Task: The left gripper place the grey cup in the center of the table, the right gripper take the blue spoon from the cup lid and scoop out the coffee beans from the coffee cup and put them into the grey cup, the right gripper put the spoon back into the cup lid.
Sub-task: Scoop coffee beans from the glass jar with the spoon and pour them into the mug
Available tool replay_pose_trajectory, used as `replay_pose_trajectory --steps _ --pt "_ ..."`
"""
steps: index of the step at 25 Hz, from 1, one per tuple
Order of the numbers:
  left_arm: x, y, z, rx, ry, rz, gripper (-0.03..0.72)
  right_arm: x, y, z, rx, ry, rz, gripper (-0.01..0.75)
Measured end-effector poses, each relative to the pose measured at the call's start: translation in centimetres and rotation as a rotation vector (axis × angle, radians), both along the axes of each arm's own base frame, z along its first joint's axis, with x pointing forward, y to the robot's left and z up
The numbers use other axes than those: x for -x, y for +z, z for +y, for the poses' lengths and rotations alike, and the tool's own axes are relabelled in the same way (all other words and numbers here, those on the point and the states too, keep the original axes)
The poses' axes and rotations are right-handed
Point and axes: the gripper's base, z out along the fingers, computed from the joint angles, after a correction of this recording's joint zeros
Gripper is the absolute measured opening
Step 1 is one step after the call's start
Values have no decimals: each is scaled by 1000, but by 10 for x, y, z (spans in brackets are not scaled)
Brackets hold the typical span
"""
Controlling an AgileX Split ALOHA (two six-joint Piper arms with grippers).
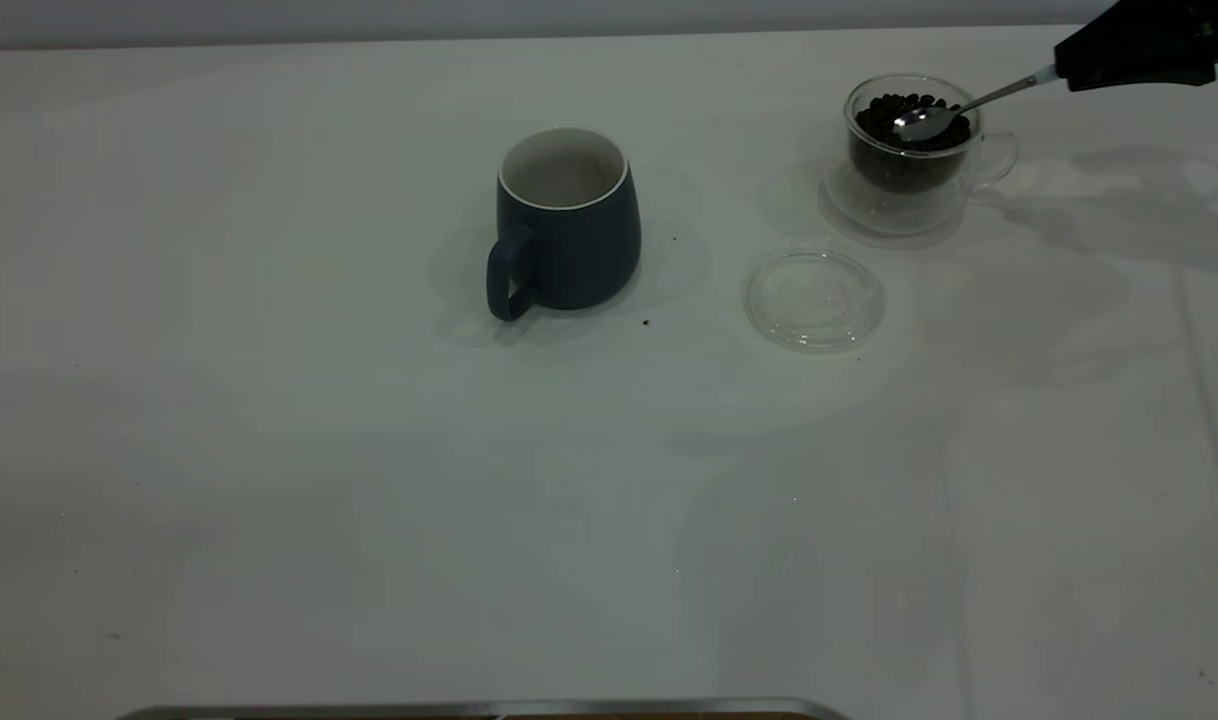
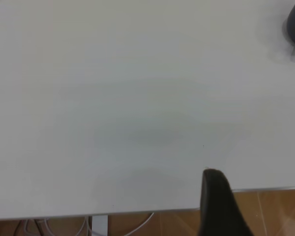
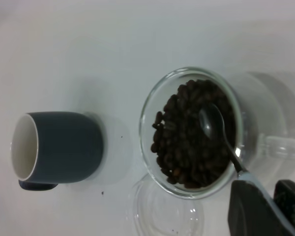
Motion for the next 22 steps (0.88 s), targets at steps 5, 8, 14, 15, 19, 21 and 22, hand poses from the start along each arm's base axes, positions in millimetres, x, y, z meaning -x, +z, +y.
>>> replay_pose_trajectory --steps 5,8,14,15,19,21,22 --pt "0 0 0 0 0 0 475 -1 -2 5 1 6 4 100" --pt "0 0 0 0 0 0 475 1 -11 5 -11 -2 33 100" --pt "0 0 0 0 0 0 475 1 -14 6 -16 -5 41 100" --pt "0 0 0 0 0 0 475 1 -15 6 -17 -5 43 100" --pt "0 0 0 0 0 0 475 3 -20 7 -33 -2 57 100" --pt "0 0 0 0 0 0 475 2 -20 7 -41 -9 60 100" --pt "0 0 0 0 0 0 475 2 -20 7 -46 -17 64 100"
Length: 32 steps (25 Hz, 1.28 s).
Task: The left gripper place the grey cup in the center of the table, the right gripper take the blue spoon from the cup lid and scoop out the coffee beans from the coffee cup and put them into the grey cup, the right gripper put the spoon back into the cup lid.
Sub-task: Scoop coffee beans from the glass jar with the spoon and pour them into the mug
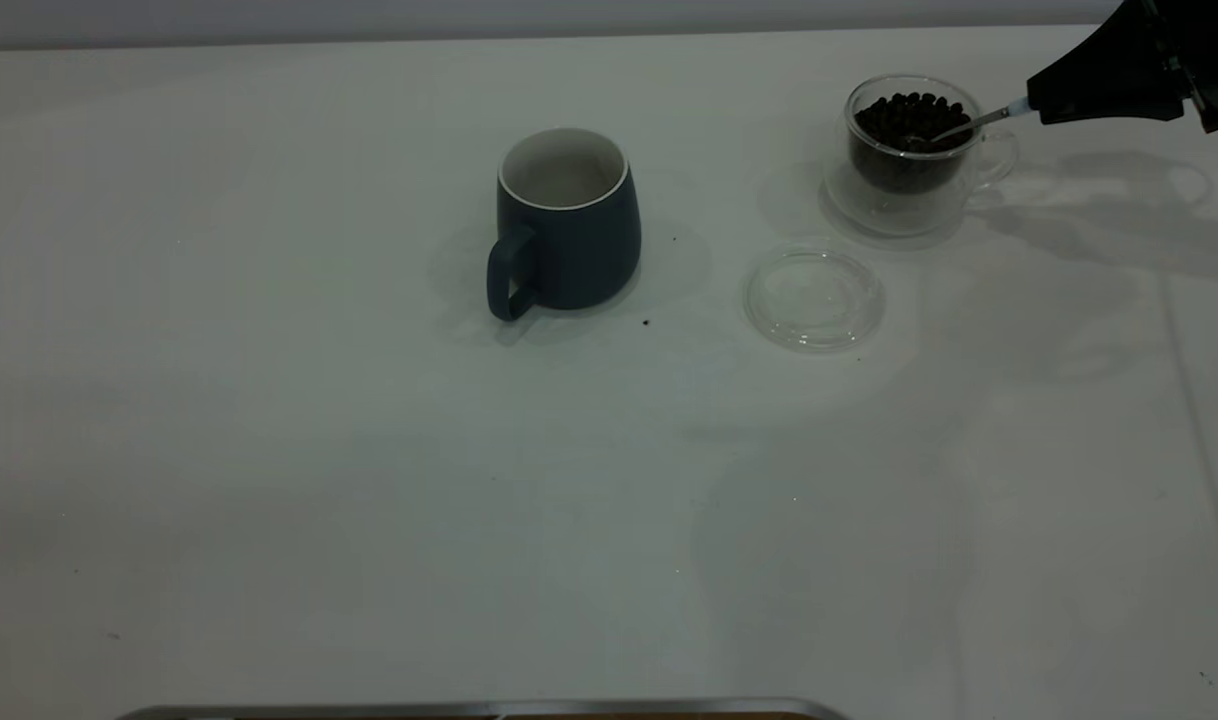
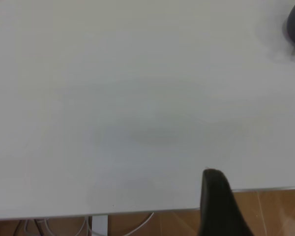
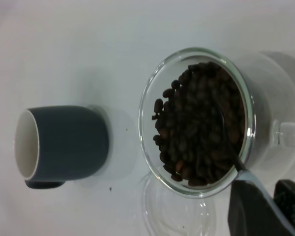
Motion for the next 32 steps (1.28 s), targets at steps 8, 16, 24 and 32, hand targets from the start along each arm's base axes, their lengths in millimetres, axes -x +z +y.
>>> replay_pose_trajectory --steps 8,16,24,32 --pt "0 0 0 1 1 0 475 3 1 -5 -50 -30 48 100" --pt "0 0 0 2 2 0 475 7 3 -21 -92 -71 83 100" --pt "0 0 0 2 2 0 475 7 6 -18 -148 -69 88 100" --pt "0 0 0 2 2 0 475 8 8 -17 -167 -64 89 100"
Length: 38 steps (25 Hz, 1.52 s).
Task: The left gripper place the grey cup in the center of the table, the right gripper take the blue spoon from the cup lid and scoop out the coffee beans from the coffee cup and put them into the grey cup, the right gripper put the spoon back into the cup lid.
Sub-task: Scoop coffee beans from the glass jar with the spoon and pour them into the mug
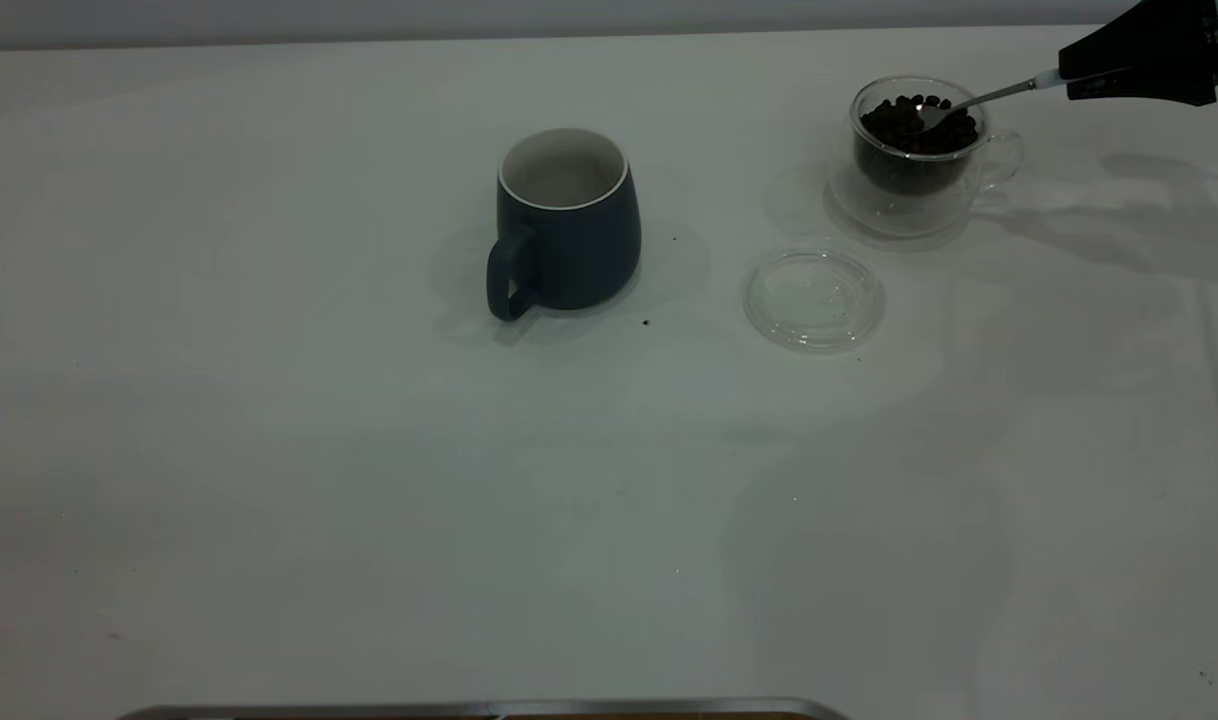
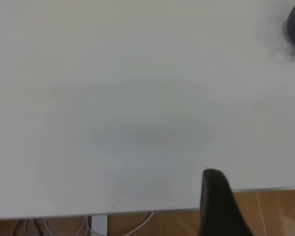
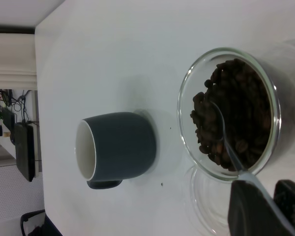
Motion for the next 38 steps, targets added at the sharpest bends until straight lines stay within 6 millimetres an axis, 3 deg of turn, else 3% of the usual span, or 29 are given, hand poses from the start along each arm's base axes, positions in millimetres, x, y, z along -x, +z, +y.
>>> replay_pose_trajectory --steps 12,18,31,38 --pt "0 0 0 -2 -2 0 475 4 2 -22 -54 -60 -1 100" --pt "0 0 0 -2 -2 0 475 4 -8 -22 -82 -82 13 100" --pt "0 0 0 -2 -2 0 475 3 -8 -22 -94 -95 15 100" --pt "0 0 0 -2 -2 0 475 1 6 -23 -88 -100 -7 100"
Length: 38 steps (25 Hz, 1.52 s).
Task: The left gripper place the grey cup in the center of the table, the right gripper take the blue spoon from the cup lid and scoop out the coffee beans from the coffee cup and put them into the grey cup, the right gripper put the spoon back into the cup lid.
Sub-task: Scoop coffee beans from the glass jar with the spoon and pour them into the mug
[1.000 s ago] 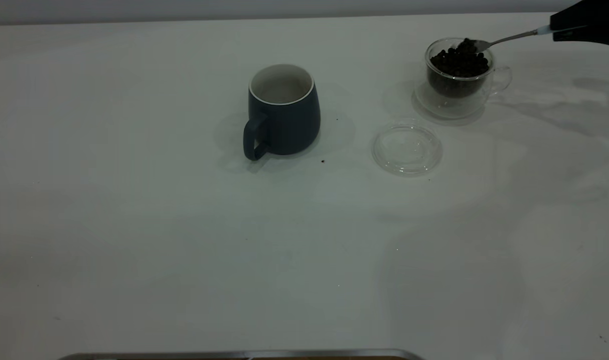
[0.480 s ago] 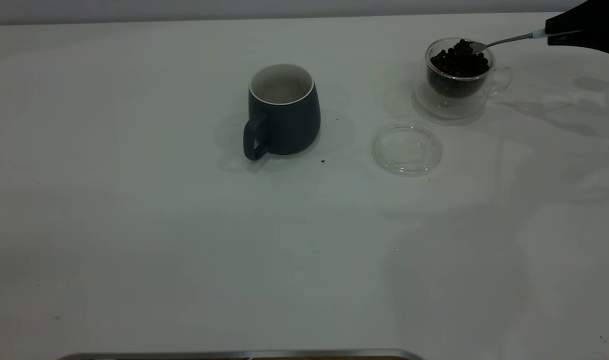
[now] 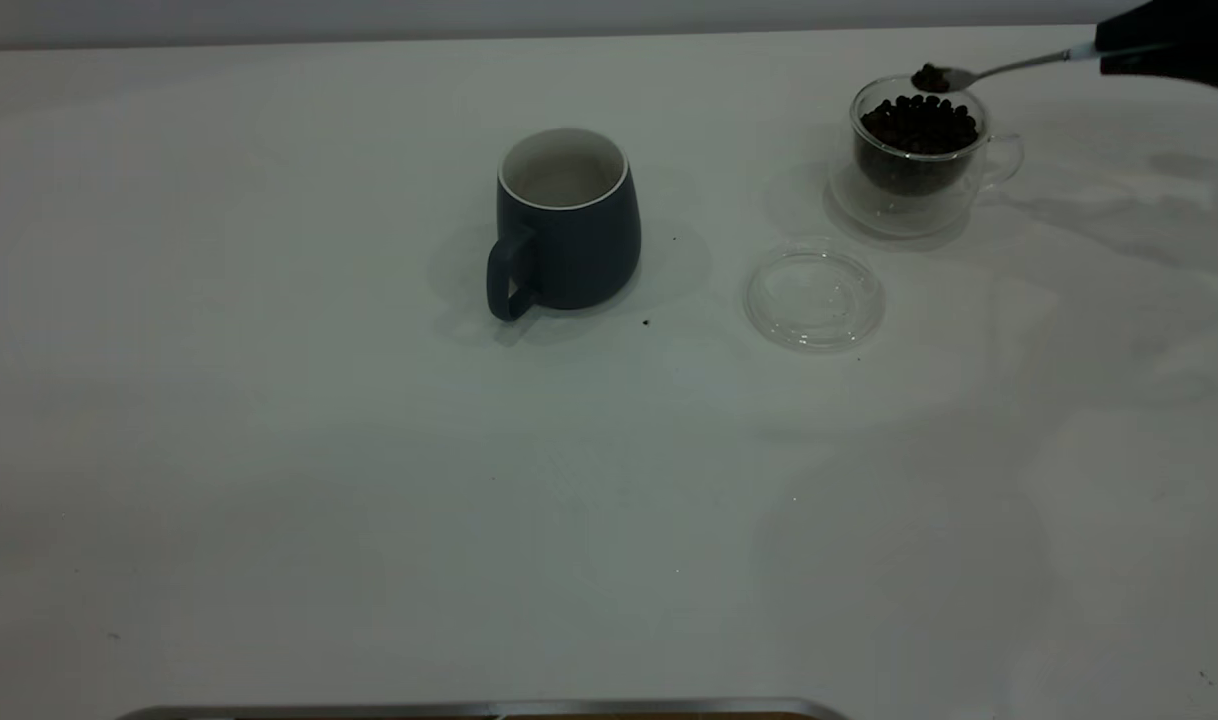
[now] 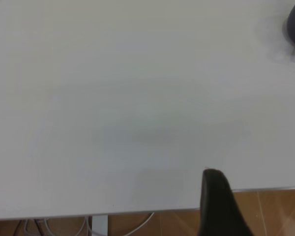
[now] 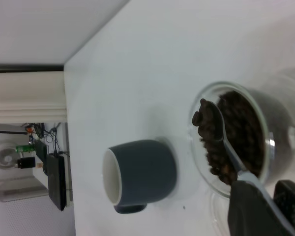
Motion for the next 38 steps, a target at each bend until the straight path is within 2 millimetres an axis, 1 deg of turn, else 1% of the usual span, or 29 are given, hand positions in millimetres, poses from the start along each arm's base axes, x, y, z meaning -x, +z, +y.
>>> replay_pose_trajectory --steps 4,6,10,21,27,32,38 --pt "0 0 0 0 0 0 475 -2 13 4 5 8 -20 100" --pt "0 0 0 0 0 0 475 -3 14 8 2 17 -19 100" --pt "0 0 0 2 1 0 475 -6 14 24 -1 48 -9 100" --pt "0 0 0 2 1 0 475 -10 15 75 -9 153 -6 100" --pt "0 0 0 2 1 0 475 -14 18 102 -47 171 -15 100" --pt "0 0 0 2 1 0 475 -13 18 122 -56 207 -16 100" --pt "0 0 0 2 1 0 475 -12 20 154 -76 256 -23 100"
